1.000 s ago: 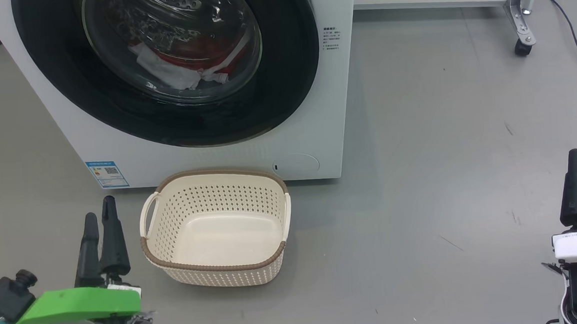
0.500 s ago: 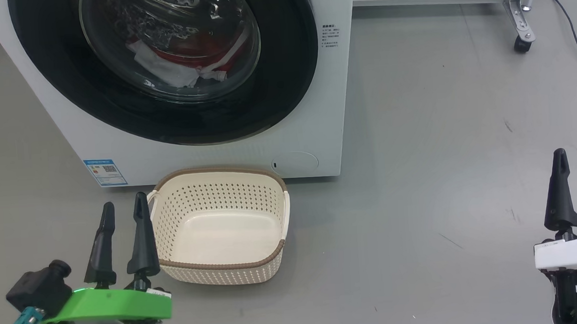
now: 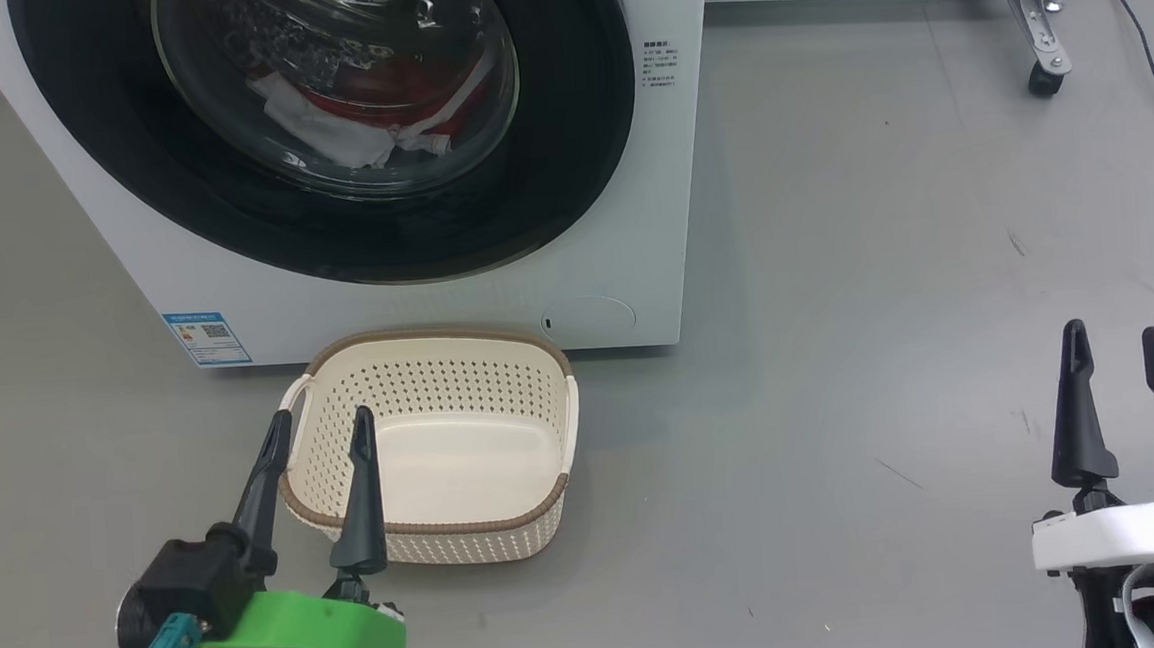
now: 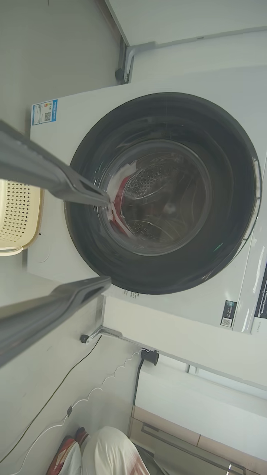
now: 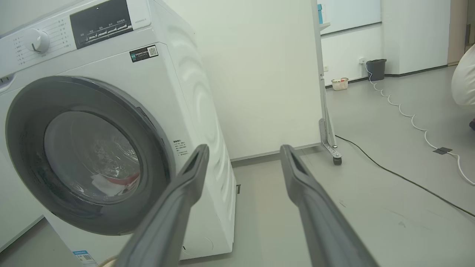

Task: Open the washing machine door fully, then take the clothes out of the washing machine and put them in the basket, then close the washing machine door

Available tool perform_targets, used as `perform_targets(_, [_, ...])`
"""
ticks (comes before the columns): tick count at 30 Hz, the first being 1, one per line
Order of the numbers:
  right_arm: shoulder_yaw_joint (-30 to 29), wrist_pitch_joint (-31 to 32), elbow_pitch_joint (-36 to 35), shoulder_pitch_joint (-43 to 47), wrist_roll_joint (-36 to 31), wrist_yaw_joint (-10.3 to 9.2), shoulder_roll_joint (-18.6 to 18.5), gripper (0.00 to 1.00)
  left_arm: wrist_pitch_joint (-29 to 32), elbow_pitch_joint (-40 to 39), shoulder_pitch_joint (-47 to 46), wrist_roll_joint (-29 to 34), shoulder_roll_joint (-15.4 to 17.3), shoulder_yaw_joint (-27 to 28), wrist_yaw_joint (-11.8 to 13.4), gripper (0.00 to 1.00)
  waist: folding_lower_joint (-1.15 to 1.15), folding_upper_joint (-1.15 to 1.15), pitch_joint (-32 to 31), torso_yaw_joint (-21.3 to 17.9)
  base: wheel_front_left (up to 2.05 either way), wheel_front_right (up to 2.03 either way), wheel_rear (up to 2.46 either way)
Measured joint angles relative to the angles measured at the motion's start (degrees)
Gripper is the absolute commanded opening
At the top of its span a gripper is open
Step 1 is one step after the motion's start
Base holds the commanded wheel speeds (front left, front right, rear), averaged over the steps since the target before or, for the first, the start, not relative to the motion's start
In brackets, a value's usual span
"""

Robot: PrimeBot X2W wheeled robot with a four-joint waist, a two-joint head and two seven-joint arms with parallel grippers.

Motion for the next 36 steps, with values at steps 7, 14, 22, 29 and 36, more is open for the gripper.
perform_targets(7, [1.5, -0.3, 2.7, 1.0, -4.2, -1.16, -0.5, 1.0, -0.7, 3.4, 0.0, 3.5, 0.1, -1.5, 2.0, 1.0, 0.0, 0.0, 0.1, -0.1, 0.0, 0.0, 0.0])
perform_targets(14, [2.5, 0.5, 4.8, 1.0, -4.6, -1.35, -0.5, 1.0, -0.7, 7.4, 0.1, 3.6, 0.2, -2.6, 3.5, 1.0, 0.0, 0.0, 0.1, -0.3, 0.0, 0.0, 0.0])
perform_targets(22, [2.8, 1.7, 7.4, 1.0, -4.6, -1.77, -0.4, 1.0, -0.7, 10.9, 0.1, 1.9, 0.2, -3.6, 4.8, 1.0, 0.0, 0.0, 0.0, -0.4, 0.0, 0.0, 0.0])
perform_targets(29, [3.0, 1.9, 8.6, 1.0, -4.7, -2.18, -0.4, 1.0, -0.7, 12.4, 0.1, 1.9, 0.2, -4.1, 5.6, 1.0, 0.0, 0.0, -0.2, -0.4, 0.0, 0.0, 0.0])
perform_targets(36, [3.5, 1.9, 9.7, 0.9, -5.1, -2.18, -0.3, 1.0, -0.7, 12.8, 0.0, 1.6, 0.2, -4.4, 5.9, 1.0, 0.0, 0.0, -0.5, -0.4, 0.0, 0.0, 0.0])
